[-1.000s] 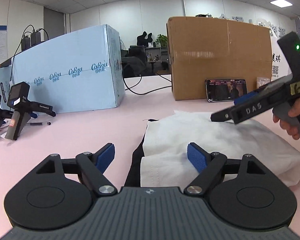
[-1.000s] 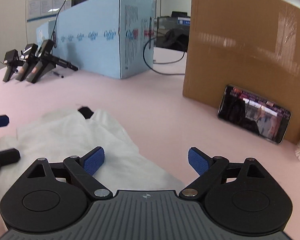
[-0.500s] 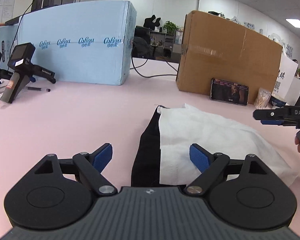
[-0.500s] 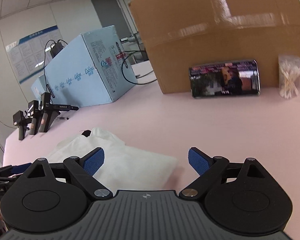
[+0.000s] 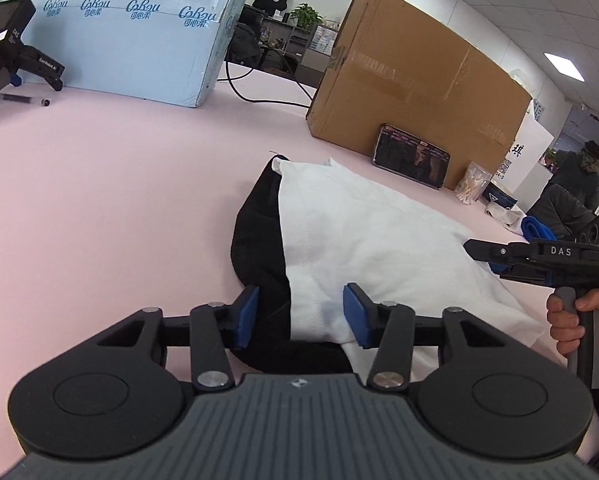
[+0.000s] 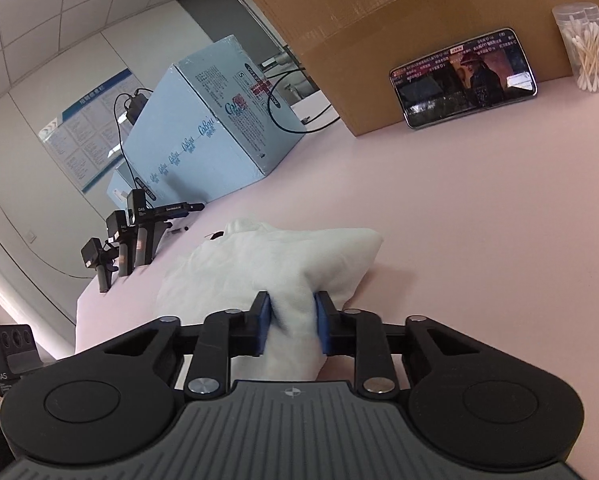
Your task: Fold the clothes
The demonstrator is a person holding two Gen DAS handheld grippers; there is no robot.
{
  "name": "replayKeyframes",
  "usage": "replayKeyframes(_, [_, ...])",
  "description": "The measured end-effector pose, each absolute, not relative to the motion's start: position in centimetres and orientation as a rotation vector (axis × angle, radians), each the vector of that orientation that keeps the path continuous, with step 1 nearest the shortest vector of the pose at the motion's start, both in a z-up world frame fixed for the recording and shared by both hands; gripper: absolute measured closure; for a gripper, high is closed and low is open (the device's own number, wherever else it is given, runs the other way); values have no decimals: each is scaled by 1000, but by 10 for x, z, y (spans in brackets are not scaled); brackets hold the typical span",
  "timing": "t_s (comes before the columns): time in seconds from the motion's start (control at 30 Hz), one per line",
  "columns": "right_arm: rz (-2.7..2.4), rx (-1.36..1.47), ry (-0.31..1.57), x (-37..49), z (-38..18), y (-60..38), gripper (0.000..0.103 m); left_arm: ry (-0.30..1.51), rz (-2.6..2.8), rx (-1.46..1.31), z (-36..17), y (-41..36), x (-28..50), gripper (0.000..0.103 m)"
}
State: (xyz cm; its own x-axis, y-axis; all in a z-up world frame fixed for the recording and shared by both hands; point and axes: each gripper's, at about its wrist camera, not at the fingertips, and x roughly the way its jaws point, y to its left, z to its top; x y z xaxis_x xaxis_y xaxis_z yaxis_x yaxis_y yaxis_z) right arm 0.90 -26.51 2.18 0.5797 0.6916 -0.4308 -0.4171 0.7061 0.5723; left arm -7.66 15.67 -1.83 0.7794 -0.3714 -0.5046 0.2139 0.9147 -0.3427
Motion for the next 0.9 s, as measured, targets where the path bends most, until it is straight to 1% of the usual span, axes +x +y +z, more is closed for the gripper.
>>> replayKeyframes(0.03, [669, 432, 678, 8, 23, -265, 88, 594, -333, -273, -17, 154, -76, 78])
replayKeyframes(0.1, [657, 432, 663, 7, 26, -270, 88, 586, -354, -265, -14, 148, -75, 79])
replayKeyframes(0.3, [556, 405, 594, -1, 41, -313, 88, 562, -461, -263, -4, 110, -62, 80])
replayKeyframes(0.53, [391, 345, 559, -12, 46, -381, 88, 581, -602, -187, 3, 36, -31, 80])
replayKeyframes(0.6, [376, 353, 560, -12, 41, -396, 85, 583, -607, -159, 4, 22, -28, 79])
replayKeyframes(0.63, [368, 364, 557, -13, 38, -401, 76, 584, -609, -146, 4, 14, -26, 76])
replayKeyframes(0.67, [359, 371, 557, -14, 35, -404, 59, 581, -600, -139, 3, 11, -26, 72])
replayKeyframes(0.7, [354, 374, 559, -15, 33, -406, 52, 578, -593, -136, 3, 10, -27, 60])
replayKeyframes(0.73, [351, 374, 558, -15, 32, -407, 40, 574, -570, -125, 3, 8, -29, 42])
replayKeyframes(0.77, [350, 374, 554, -16, 31, -407, 31, 561, -540, -103, 5, 6, -33, 33])
replayKeyframes(0.8, [348, 374, 549, -18, 30, -407, 26, 538, -521, -75, 7, 6, -37, 20])
replayKeyframes(0.83, [336, 371, 542, -20, 31, -408, 16, 514, -502, -47, 9, 6, -42, 19])
replayKeyframes(0.87, [317, 364, 532, -22, 33, -407, 12, 492, -491, -18, 12, 7, -46, 19])
replayKeyframes(0.9, [298, 356, 516, -25, 36, -407, 10, 475, -486, -3, 15, 8, -48, 19])
